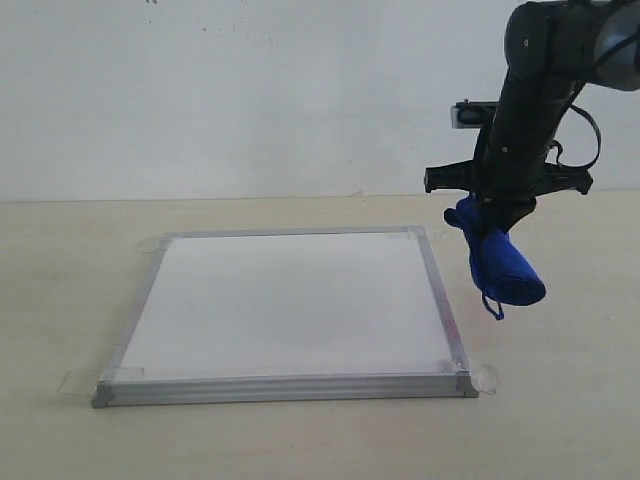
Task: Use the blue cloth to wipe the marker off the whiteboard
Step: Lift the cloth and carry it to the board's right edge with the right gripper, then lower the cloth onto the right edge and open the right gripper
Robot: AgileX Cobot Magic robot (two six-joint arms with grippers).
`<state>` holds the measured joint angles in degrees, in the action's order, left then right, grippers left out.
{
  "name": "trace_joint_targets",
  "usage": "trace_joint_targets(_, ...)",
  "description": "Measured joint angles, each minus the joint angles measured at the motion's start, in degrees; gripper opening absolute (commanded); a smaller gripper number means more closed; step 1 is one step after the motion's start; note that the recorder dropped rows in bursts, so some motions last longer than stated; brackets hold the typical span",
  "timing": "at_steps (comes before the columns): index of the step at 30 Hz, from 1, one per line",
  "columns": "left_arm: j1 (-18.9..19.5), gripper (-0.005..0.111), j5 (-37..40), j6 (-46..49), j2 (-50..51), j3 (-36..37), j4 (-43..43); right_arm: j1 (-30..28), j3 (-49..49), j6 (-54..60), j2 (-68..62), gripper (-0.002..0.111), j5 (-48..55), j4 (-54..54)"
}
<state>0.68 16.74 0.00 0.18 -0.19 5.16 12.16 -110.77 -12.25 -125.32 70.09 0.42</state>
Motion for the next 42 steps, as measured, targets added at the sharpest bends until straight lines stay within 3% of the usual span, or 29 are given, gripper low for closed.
trace_joint_targets(14, 0.00, 0.004, 0.00, 0.00, 0.00, 0.00, 0.00, 0.44, 0.00, 3.40, -5.60, -0.001, -7.37, 0.00)
trace_joint_targets(35, 0.00, 0.004, 0.00, 0.00, 0.00, 0.00, 0.00, 0.47, 0.00, 2.57, -8.40, -0.001, -5.89, 0.34)
trace_joint_targets(42, 0.00, 0.004, 0.00, 0.00, 0.00, 0.00, 0.00, 2.93, 0.00, 2.57, -8.40, -0.001, -7.90, 0.34)
